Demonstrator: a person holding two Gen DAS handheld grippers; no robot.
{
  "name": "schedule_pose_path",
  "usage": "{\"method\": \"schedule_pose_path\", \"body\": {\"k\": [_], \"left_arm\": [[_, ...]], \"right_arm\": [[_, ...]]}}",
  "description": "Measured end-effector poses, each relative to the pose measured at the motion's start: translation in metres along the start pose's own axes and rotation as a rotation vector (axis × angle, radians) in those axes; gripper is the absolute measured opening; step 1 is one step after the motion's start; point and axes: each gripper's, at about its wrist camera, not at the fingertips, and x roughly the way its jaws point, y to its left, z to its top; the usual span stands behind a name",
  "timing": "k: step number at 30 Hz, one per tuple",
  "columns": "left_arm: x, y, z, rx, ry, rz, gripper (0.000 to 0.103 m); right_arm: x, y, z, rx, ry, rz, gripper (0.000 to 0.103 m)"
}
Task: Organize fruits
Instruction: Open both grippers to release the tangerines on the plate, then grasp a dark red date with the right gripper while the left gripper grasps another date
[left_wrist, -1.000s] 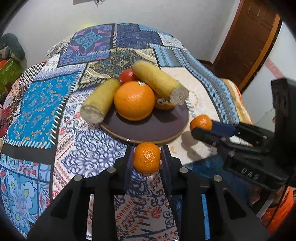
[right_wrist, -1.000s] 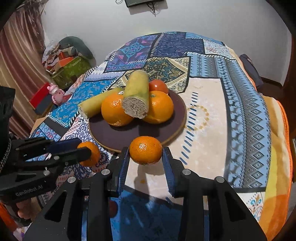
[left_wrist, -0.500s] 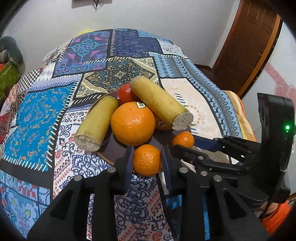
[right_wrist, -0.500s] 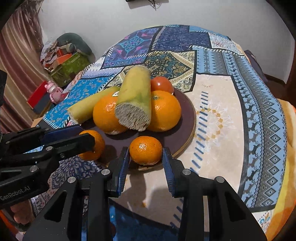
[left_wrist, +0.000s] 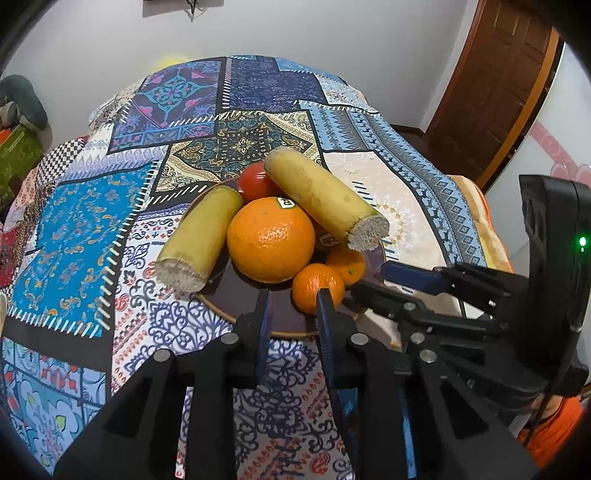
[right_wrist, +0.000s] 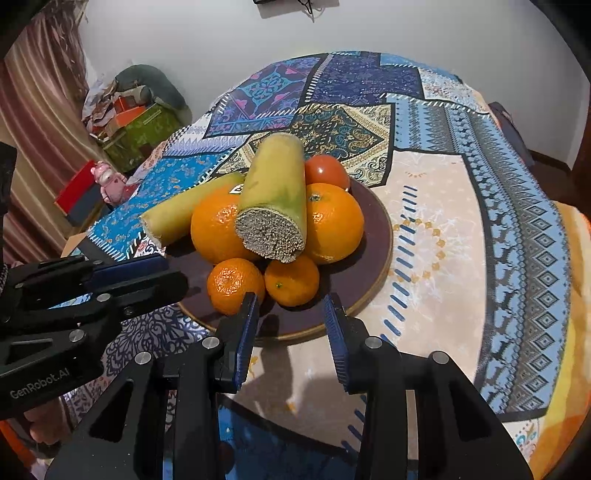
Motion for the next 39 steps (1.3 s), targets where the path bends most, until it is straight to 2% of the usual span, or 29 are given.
{"method": "schedule_pose_path", "body": {"k": [11, 15, 20, 27, 32, 39], "left_arm": [[-0.046, -0.003, -0.028, 0.007, -0.009, 0.006, 0.026], [-0.063, -0.006, -0.046, 0.021, -0.007, 0.011, 0.029], [-0.080, -0.004, -0.066, -0.007, -0.006, 0.003, 0.036], [-0.078, -0.001, -0.084, -0.017, 0.031, -0.004, 0.037], [-0.071, -0.001, -0.089, -0.017, 0.052, -0.007, 0.037], [-0.056, -0.010, -0.084, 0.010, 0.079, -0.019, 0.037]], "right_arm": [[-0.049, 0.019, -0.023, -0.010, -0.037, 0.014, 0.034], [-0.056, 0.027, -0.039, -0.016, -0.027, 0.017, 0.034], [-0.049, 0.034, -0.057, -0.007, 0.017, 0.028, 0.034], [-0.029, 0.037, -0.072, 0.001, 0.080, 0.033, 0.032], [-0.018, 0.042, -0.070, -0.048, 0.102, 0.009, 0.019], [-0.013, 0.036, -0.069, -0.054, 0.102, 0.031, 0.019]]}}
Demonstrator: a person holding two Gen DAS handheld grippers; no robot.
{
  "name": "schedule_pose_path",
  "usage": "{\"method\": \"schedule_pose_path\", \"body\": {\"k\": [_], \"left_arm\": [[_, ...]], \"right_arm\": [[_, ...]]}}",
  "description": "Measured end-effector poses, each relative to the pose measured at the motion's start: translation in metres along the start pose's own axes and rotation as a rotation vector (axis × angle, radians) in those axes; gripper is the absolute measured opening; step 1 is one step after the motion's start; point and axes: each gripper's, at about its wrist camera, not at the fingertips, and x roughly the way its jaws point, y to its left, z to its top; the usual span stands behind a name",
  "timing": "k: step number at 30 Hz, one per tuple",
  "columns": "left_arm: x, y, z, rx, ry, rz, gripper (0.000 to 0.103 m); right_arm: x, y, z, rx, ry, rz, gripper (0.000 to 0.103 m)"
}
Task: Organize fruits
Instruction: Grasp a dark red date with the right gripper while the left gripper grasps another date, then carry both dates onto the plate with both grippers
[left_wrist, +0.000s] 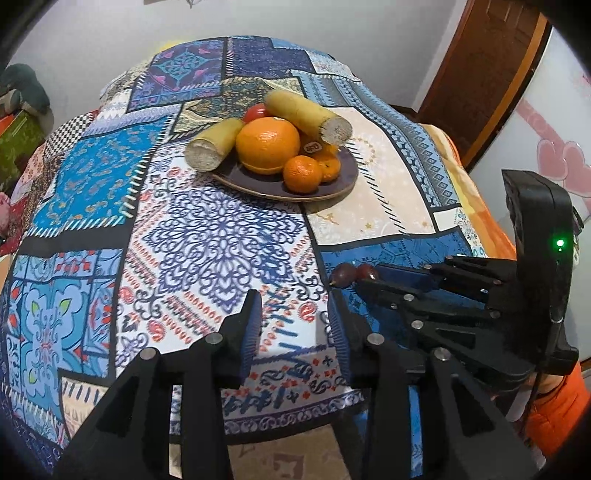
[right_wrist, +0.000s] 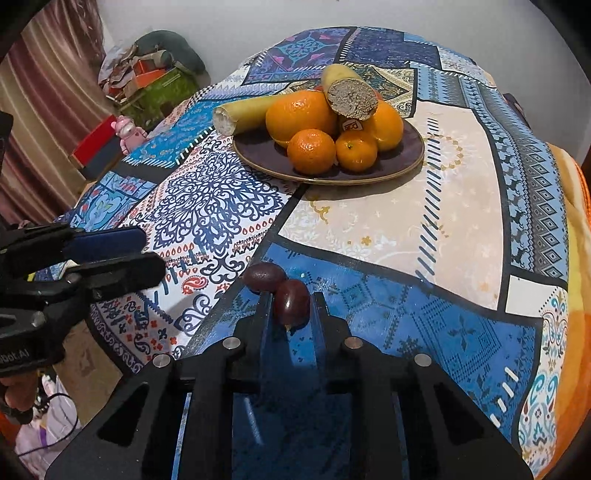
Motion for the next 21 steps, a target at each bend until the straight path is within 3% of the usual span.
{"method": "schedule_pose_path", "body": {"k": [21], "left_arm": [[0.055, -0.046, 0.014, 0.088, 0.085, -0.003, 0.037]], "right_arm": [[-0.032, -0.043, -0.009, 0.083, -0.083, -0.004, 0.018]]}}
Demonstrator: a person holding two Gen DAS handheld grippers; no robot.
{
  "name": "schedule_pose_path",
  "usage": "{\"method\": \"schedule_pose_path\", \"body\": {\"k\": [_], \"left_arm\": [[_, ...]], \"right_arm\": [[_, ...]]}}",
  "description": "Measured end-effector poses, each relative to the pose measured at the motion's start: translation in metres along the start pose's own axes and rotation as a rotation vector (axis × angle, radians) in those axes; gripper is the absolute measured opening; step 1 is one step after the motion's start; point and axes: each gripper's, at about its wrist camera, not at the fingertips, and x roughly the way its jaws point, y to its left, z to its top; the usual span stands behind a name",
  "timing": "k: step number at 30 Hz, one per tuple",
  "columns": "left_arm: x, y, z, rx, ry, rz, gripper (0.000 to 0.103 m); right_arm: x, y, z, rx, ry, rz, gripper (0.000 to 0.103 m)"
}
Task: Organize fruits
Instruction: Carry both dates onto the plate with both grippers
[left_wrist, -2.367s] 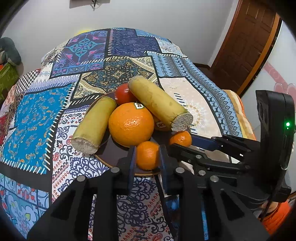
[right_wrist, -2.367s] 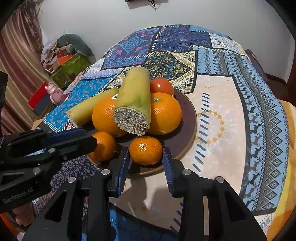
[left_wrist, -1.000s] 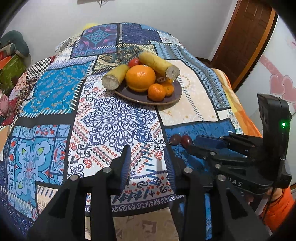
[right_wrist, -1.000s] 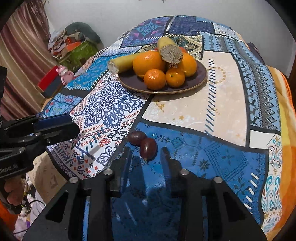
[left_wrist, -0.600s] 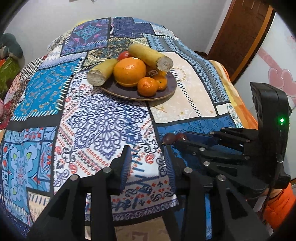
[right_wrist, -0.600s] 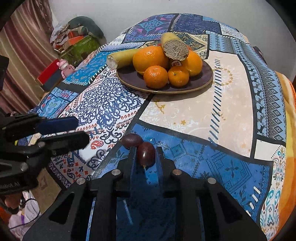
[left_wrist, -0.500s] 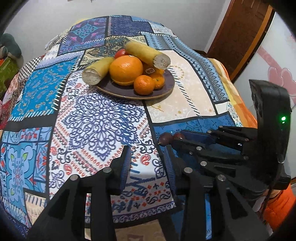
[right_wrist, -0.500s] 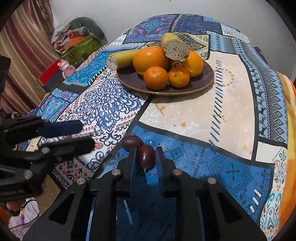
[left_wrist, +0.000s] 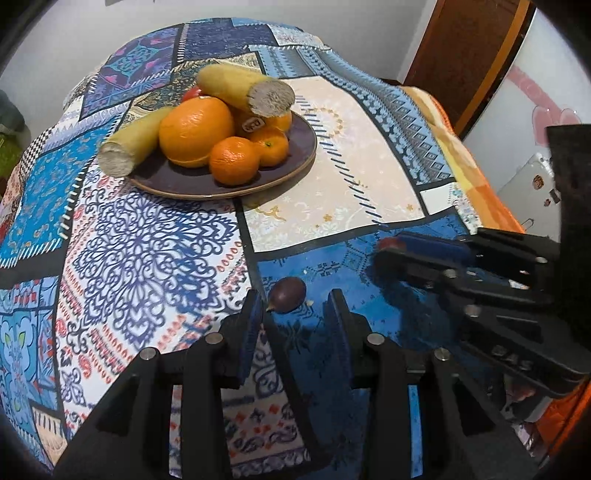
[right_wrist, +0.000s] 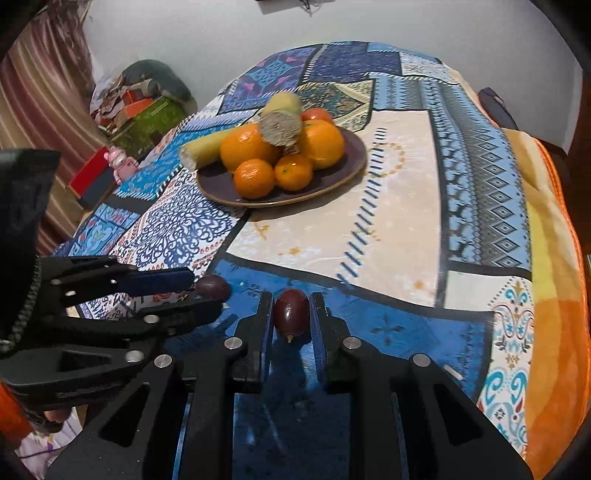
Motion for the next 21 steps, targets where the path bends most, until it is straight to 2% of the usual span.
{"method": "schedule_pose_path", "body": {"k": [3, 5, 11, 21], "left_arm": [[0.006, -0.001, 0.002, 0.005, 0.004, 0.008, 0.034], [0.008, -0.001, 0.003, 0.012, 0.002, 0.017, 0.019], [0.003, 0.005, 0.002, -0.004, -0.013, -0.002, 0.018], [-0.027, 0.039, 0.019, -0.072, -0.099, 0.020, 0.018]], "right_arm": [[-0.001, -0.002, 0.001, 0.006, -0.006, 0.007, 0.018], [-0.001, -0.002, 0.001, 0.004, -0.007, 0.009, 0.018], [0.000, -0.001, 0.006, -0.001, -0.009, 0.009, 0.018], [-0.004, -0.002, 0.032, -0.015, -0.055, -0.013, 0.018]]}}
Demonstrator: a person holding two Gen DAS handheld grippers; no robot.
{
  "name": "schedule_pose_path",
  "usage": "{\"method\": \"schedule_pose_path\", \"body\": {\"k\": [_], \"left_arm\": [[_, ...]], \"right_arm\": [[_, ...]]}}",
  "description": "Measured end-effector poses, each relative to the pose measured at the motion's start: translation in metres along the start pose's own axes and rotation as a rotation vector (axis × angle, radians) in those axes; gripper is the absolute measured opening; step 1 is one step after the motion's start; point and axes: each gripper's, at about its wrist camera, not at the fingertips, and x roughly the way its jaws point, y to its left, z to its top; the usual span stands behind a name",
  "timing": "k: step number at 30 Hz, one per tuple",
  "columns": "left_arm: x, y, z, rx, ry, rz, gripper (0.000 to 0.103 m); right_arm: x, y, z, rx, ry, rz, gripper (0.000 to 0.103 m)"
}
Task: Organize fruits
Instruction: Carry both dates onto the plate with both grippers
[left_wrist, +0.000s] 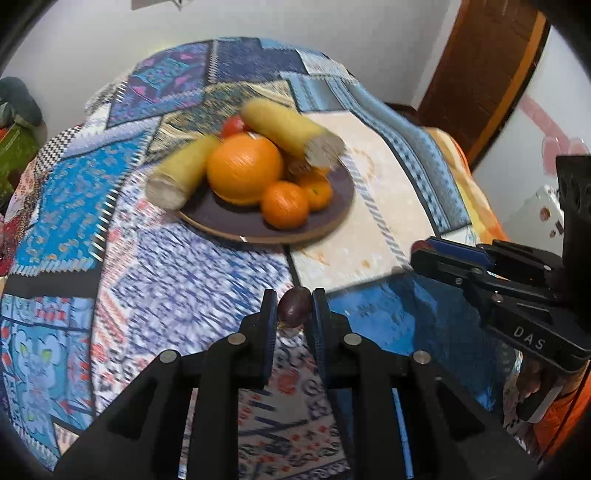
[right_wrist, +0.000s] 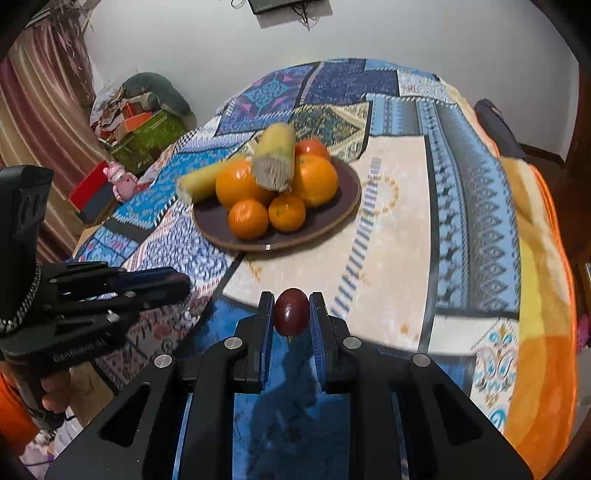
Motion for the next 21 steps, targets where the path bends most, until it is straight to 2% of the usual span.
{"method": "schedule_pose_path", "body": {"k": [14, 21], "left_arm": [[-0.001, 0.034, 0.049, -0.035, -0.078, 0.046, 0.018], [0.015, 0.043, 0.062, -0.040, -0.065, 0.063, 0.018]], "right_arm": [[0.021, -0.006, 0.044, -0.019, -0.040, -0.031, 0.018], [0.039, -0.011, 0.055, -0.024, -0.020, -0.044, 0.018]]}}
